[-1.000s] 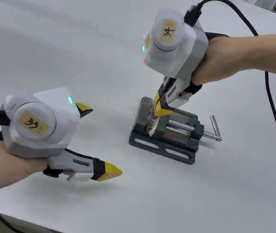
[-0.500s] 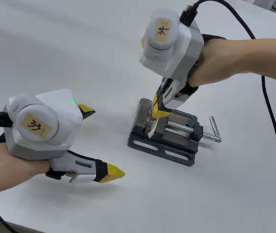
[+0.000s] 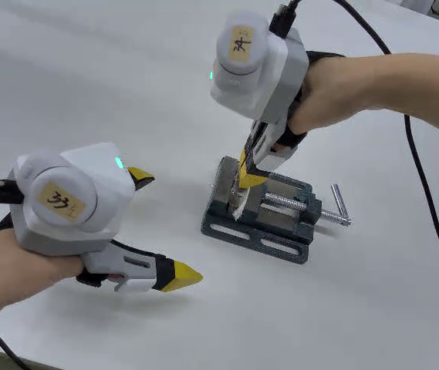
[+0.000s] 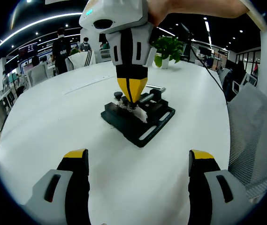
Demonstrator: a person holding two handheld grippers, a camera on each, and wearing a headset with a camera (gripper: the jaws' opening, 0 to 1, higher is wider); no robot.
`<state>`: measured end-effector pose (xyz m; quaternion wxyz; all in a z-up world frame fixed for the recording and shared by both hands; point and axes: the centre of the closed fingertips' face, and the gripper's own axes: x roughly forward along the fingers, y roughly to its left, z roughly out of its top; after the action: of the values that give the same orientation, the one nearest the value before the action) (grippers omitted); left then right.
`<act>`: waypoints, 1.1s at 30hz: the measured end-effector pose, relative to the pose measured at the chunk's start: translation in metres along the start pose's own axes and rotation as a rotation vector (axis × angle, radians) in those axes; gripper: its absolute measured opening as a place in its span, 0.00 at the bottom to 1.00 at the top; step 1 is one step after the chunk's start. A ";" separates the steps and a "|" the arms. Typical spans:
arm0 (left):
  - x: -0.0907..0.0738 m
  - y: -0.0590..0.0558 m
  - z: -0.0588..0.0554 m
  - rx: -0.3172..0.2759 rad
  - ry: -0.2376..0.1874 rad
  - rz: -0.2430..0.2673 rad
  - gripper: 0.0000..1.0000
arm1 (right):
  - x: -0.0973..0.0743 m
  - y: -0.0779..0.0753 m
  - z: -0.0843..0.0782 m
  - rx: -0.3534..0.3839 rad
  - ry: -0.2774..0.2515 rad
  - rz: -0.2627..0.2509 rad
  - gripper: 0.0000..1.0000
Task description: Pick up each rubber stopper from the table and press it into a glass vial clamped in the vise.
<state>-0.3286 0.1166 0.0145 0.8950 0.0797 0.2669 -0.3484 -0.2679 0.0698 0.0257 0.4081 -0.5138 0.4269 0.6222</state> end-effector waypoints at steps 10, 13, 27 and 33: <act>-0.012 0.002 0.022 0.008 -0.015 0.028 0.86 | -0.002 0.002 -0.002 0.019 -0.026 -0.008 0.00; -0.015 0.004 0.030 0.015 -0.020 0.039 0.86 | -0.003 0.003 -0.002 0.050 -0.064 -0.008 0.00; -0.019 0.004 0.048 0.015 -0.033 0.091 0.87 | -0.003 0.003 -0.001 0.041 -0.149 -0.040 0.00; -0.018 0.008 0.047 0.029 -0.034 0.104 0.87 | -0.003 0.003 -0.002 0.065 -0.278 -0.113 0.00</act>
<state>-0.3147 0.1176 0.0634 0.9150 0.1003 0.2423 -0.3065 -0.2693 0.0667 0.0288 0.5141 -0.4327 0.3565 0.6492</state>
